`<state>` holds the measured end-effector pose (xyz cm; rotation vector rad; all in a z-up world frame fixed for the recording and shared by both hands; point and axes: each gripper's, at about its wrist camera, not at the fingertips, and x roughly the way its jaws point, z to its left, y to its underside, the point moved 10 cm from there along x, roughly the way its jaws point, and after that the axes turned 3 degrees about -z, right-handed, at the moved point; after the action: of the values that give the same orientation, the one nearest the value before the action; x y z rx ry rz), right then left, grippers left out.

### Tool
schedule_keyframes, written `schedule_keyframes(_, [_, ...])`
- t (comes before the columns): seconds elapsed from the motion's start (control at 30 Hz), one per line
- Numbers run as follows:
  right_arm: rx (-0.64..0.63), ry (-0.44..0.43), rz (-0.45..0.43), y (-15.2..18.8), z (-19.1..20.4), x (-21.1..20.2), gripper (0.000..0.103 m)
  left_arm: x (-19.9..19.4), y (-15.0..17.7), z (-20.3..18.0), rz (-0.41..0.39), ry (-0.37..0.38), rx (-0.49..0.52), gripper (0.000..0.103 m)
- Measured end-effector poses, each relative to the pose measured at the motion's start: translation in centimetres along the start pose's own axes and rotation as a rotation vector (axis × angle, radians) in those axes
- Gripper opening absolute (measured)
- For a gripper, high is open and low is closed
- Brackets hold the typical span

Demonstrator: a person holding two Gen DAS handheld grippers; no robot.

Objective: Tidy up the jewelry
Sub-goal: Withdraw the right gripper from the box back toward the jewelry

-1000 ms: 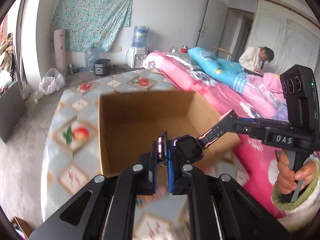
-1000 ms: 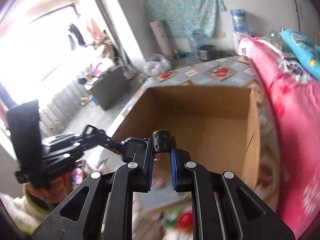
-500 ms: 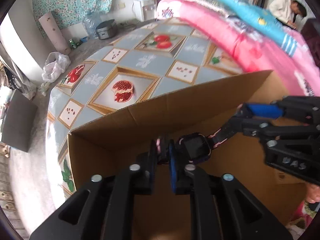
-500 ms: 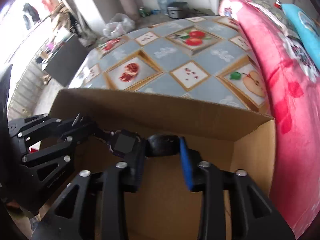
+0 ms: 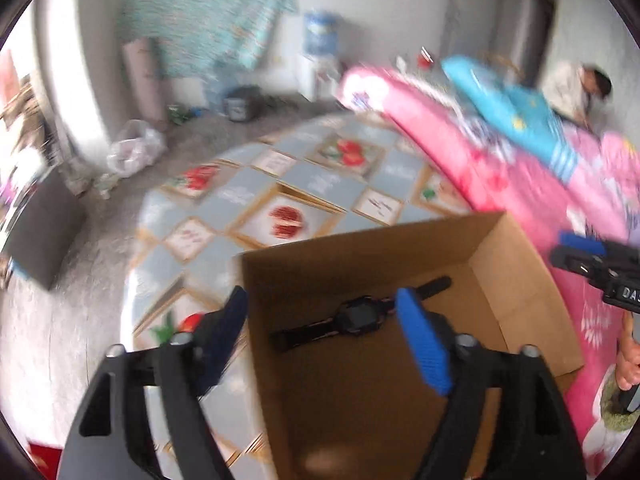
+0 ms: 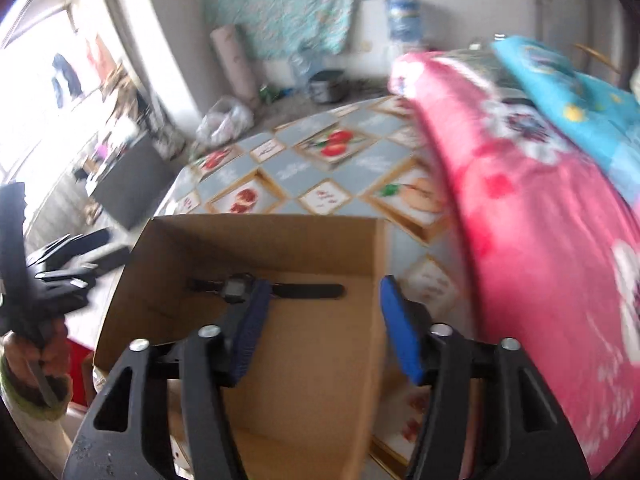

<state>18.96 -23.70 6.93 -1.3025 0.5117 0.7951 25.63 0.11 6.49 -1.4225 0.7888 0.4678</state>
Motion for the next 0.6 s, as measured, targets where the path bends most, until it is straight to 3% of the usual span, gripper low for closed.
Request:
schedule_keyframes(0.07, [0.066,0.003,0.022,1.9,-1.9,-0.5,0.061,-1.4,1.8,2.4,-0.014,-0.006,-0.107,0.082])
schedule_keyframes(0.17, [0.174,-0.035,0.143,6.2,-3.6,1.2,0.061,-0.7,6.6,4.3,0.069,0.056,-0.254,0.082])
schedule_keyframes(0.3, [0.33,-0.25,0.309,10.1,-2.3,4.1,0.058,0.5,11.2,3.3,0.147,0.155,-0.334,0.081])
schedule_keyframes(0.43, [0.302,-0.209,0.28,8.8,-1.9,4.9,0.057,-0.5,11.9,0.5,0.118,0.284,-0.348,0.082])
schedule_keyframes(0.6, [0.3,-0.223,0.268,7.2,-0.9,6.1,0.057,-1.2,11.7,0.6,0.067,0.194,-0.307,0.081])
